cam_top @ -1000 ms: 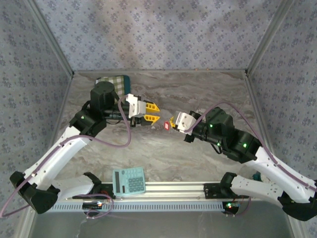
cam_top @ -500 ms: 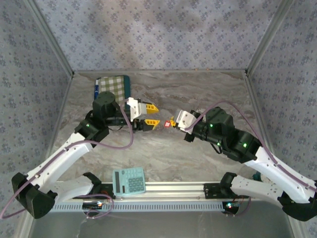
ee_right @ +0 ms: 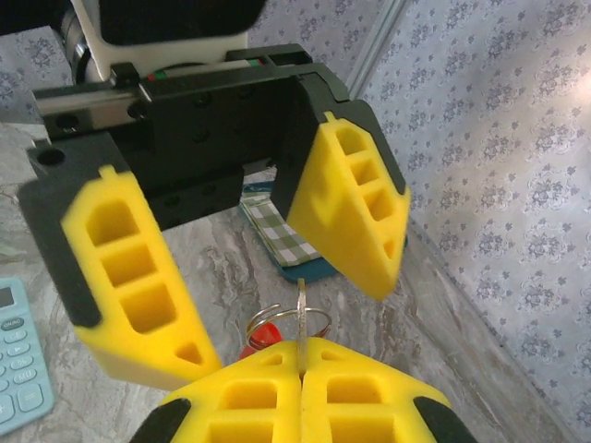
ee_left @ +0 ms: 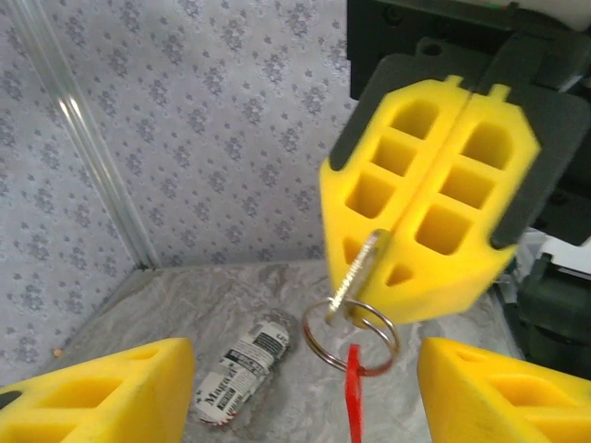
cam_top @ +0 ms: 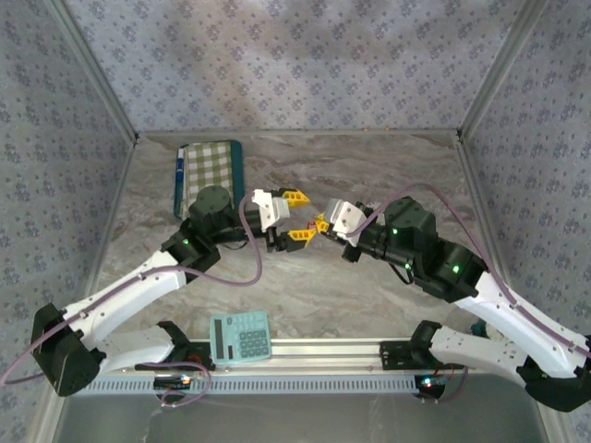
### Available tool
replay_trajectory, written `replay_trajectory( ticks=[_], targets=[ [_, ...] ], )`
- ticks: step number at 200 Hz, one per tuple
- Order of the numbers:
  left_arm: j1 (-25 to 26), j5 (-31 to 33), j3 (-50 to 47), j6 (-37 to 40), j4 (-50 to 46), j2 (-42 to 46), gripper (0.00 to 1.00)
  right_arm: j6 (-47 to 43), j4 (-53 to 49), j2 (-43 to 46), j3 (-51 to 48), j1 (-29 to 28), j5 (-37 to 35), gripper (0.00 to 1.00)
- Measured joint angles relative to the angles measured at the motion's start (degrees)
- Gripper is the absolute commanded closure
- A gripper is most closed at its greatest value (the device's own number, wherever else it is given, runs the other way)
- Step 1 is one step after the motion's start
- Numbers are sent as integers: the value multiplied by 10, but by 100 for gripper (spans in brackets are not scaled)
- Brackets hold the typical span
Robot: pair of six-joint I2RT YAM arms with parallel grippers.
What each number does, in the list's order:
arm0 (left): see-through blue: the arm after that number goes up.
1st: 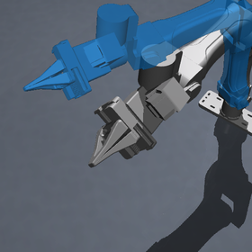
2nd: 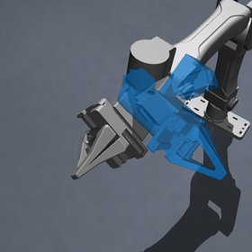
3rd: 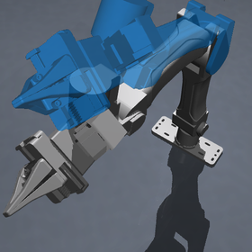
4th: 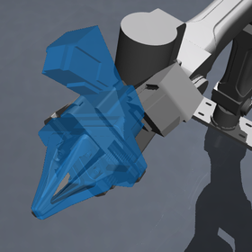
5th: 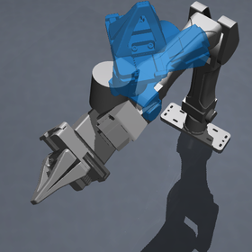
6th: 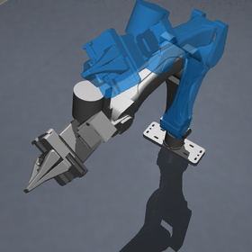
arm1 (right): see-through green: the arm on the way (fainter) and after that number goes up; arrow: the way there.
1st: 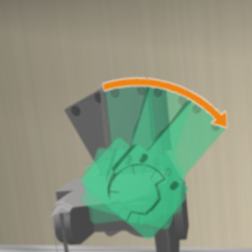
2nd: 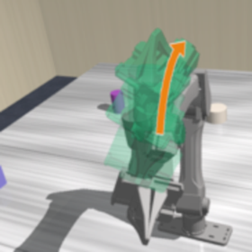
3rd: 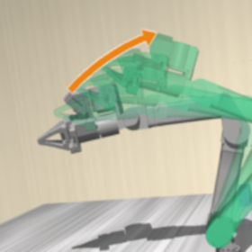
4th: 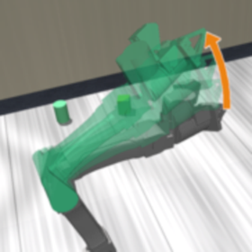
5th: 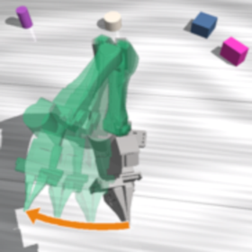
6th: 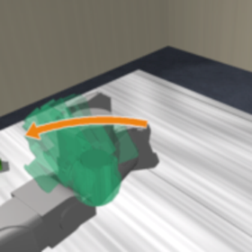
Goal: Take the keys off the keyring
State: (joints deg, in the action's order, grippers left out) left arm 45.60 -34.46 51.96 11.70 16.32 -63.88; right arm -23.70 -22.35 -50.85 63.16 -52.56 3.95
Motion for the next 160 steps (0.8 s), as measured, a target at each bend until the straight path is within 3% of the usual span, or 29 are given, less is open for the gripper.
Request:
replay_trajectory(
  ticks=[105,119,137,160],
  targets=[
    [14,42,0,2,53,-48,40,10,16,-3,1,3,9,100],
    [15,43,0,3,58,-49,50,10,17,-3,1,3,8,100],
    [15,43,0,3,68,-49,52,12,17,-3,1,4,8,100],
    [16,43,0,2,71,-49,72,14,19,-3,1,5,8,100]
  ],
)
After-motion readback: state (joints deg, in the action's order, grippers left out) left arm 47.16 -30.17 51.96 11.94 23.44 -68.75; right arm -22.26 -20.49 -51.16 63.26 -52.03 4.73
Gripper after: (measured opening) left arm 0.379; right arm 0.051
